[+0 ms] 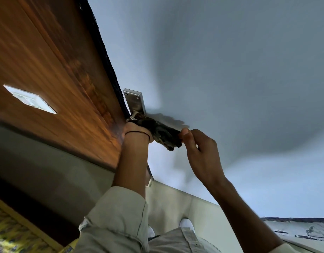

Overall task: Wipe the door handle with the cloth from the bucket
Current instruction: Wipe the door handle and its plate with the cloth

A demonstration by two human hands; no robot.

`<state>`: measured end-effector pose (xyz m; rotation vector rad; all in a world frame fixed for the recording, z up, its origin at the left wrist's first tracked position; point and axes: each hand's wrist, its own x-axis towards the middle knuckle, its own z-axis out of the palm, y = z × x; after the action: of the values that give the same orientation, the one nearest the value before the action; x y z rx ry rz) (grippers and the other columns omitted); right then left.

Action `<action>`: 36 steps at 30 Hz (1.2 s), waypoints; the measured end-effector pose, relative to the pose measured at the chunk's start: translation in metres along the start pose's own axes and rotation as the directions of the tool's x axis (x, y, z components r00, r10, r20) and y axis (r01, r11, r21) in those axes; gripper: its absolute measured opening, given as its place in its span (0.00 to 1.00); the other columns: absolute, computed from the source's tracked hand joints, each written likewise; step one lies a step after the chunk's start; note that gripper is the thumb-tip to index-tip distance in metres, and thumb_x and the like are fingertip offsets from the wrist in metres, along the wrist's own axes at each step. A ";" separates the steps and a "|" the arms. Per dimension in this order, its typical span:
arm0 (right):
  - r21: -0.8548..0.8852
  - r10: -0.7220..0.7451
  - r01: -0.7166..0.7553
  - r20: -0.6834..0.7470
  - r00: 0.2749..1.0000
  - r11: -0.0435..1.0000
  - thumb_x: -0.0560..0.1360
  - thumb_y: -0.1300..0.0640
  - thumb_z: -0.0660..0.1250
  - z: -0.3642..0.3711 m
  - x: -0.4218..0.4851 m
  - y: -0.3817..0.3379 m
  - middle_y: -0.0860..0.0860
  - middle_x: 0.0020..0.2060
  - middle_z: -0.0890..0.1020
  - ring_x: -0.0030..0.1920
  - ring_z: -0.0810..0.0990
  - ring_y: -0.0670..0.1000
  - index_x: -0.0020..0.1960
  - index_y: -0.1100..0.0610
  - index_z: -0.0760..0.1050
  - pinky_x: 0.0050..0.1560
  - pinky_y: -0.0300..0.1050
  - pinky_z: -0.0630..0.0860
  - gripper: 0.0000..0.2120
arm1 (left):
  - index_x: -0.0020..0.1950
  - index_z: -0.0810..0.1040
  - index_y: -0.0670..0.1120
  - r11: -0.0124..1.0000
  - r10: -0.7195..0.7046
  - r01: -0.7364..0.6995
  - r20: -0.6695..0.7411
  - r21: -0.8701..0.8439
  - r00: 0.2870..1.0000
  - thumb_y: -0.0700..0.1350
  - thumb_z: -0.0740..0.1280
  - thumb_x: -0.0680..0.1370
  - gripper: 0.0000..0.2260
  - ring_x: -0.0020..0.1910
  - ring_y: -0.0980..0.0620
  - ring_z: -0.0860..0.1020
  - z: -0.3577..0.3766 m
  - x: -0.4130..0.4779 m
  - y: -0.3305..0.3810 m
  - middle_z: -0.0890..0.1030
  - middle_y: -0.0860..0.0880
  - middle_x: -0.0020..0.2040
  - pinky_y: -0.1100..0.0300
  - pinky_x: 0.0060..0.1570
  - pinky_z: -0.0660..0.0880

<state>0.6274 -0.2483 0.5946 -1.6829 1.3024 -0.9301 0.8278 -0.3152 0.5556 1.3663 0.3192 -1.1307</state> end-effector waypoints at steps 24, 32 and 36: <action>-0.035 -0.055 0.053 -0.067 0.996 0.998 0.84 0.51 0.58 0.033 0.004 -0.015 0.47 0.44 0.81 0.47 0.77 0.47 0.49 0.58 0.80 0.48 0.44 0.74 0.16 | 0.64 0.79 0.34 -0.138 0.867 -0.873 0.484 0.468 0.122 0.57 0.55 0.83 0.28 0.67 0.42 0.76 -0.058 -0.045 -0.031 0.78 0.39 0.65 0.62 0.70 0.70; 0.035 0.023 -0.020 -0.098 0.995 0.999 0.84 0.50 0.55 0.047 0.017 -0.022 0.51 0.46 0.84 0.48 0.81 0.51 0.47 0.57 0.81 0.53 0.51 0.77 0.19 | 0.66 0.78 0.40 0.395 0.858 -0.786 0.115 0.475 0.500 0.61 0.58 0.81 0.28 0.70 0.42 0.74 -0.058 -0.043 -0.012 0.78 0.40 0.68 0.49 0.72 0.70; 0.060 0.045 -0.041 -0.072 0.996 0.997 0.84 0.47 0.55 0.045 0.020 -0.019 0.47 0.45 0.86 0.48 0.83 0.49 0.45 0.54 0.82 0.53 0.51 0.78 0.20 | 0.61 0.82 0.38 0.122 0.917 -0.877 0.286 0.466 0.279 0.53 0.62 0.81 0.21 0.61 0.47 0.79 -0.066 -0.058 -0.028 0.81 0.40 0.61 0.69 0.64 0.72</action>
<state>0.6792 -0.2579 0.5948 -1.5830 1.3412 -1.0032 0.8057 -0.2266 0.5662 1.6806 -0.8615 -0.0327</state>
